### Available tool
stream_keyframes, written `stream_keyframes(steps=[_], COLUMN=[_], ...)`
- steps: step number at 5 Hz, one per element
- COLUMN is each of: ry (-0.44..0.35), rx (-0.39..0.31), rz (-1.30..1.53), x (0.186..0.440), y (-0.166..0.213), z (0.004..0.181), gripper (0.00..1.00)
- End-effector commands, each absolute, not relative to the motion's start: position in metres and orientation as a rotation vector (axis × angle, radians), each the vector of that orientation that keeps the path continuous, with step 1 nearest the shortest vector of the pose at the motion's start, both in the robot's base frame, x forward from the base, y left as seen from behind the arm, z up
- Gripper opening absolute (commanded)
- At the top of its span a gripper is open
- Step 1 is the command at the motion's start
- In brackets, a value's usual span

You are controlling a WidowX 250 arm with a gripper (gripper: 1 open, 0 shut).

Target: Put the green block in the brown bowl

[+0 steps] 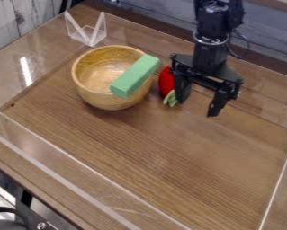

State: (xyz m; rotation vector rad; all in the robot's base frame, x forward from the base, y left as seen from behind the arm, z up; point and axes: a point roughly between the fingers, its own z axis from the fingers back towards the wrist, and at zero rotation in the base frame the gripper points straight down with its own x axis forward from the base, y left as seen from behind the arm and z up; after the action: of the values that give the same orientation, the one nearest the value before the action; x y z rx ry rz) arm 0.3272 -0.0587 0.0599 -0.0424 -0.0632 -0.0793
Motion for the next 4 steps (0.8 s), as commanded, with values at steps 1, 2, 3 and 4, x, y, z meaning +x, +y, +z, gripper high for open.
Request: stream_keyframes(steps=[1,2,3,4], ry=[-0.126,-0.140,-0.149,-0.145], rx=[-0.054,-0.060,-0.068,-0.070], rz=[-0.082,-0.082,-0.092,-0.094], x=[0.345,0.353,0.349,0.344], y=[-0.059,-0.059,-0.064,-0.064], z=[0.083,0.093,0.101,0.105], gripper=[1.00,1.00,1.00,1.00])
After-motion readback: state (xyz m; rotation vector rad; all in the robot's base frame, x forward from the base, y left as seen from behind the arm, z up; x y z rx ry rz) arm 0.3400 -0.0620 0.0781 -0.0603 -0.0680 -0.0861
